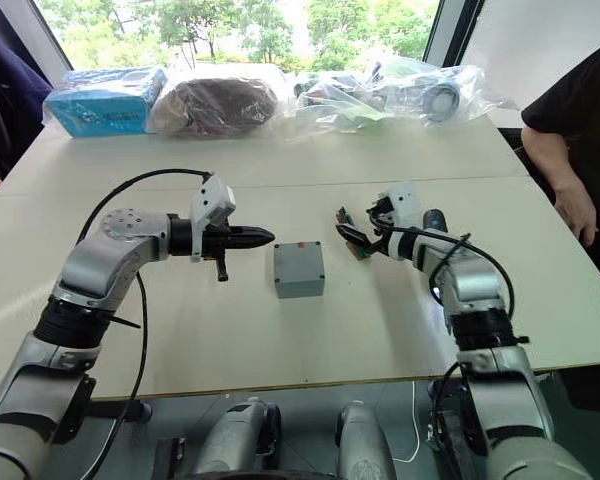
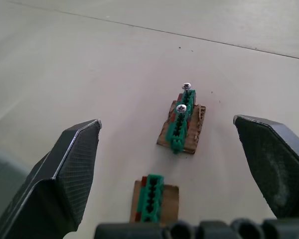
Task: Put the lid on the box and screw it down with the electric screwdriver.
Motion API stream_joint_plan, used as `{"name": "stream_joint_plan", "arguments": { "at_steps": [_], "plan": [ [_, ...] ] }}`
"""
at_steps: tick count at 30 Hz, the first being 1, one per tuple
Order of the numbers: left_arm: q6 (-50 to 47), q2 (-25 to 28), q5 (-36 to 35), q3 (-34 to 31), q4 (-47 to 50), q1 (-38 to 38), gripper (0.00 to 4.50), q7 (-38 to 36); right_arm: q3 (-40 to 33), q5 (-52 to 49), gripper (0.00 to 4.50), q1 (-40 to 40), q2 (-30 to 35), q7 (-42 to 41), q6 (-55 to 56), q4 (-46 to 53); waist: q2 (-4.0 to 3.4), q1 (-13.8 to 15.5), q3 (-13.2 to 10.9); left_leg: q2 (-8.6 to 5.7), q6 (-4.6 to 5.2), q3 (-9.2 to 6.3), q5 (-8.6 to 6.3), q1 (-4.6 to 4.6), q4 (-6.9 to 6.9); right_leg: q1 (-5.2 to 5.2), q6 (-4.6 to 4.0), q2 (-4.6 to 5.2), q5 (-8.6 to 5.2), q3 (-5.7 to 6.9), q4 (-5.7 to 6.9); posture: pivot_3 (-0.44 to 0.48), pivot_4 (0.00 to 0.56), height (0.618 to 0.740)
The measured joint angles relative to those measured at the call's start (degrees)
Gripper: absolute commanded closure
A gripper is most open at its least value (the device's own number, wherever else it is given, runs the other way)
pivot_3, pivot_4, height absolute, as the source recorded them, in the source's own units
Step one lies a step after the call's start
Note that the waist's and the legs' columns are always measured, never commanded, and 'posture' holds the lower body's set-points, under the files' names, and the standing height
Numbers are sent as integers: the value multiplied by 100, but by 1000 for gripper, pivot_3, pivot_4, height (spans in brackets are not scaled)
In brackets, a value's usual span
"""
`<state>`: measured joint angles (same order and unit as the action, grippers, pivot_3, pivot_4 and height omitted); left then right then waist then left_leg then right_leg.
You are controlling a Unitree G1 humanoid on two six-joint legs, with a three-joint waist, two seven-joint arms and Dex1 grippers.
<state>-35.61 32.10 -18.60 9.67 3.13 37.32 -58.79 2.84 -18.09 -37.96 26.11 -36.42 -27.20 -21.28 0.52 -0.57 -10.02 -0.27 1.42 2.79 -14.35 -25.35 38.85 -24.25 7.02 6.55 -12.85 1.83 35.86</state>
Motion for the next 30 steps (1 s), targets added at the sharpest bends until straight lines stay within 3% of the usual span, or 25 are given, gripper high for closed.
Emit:
{"name": "stream_joint_plan", "arguments": {
  "at_steps": [4,16,22,30],
  "plan": [
    [-41,-8,-41,-2,40,-13,4500,84,39,307,2676,-272,-145,-75,524,-720,-1,-13,0,1,0,0,0,0,0,0,0,0,0,0,2,0,150,740],
    [-57,3,-84,0,50,-88,4500,211,71,733,2676,-609,-389,-240,1187,-1553,-2,-20,-1,2,-2,1,1,0,0,-3,0,0,0,-3,10,0,150,740],
    [-48,0,-83,4,49,-96,4500,216,57,834,4475,-616,-468,-240,1333,-1620,-3,-19,-2,2,-2,1,1,0,0,-4,0,0,0,-3,10,0,150,740],
    [-1,-16,-75,28,38,-96,4500,210,11,839,4475,-607,-466,-259,1341,-1603,-3,-22,-2,2,-2,1,1,1,0,-4,0,0,0,-3,10,0,150,740]
  ]
}}
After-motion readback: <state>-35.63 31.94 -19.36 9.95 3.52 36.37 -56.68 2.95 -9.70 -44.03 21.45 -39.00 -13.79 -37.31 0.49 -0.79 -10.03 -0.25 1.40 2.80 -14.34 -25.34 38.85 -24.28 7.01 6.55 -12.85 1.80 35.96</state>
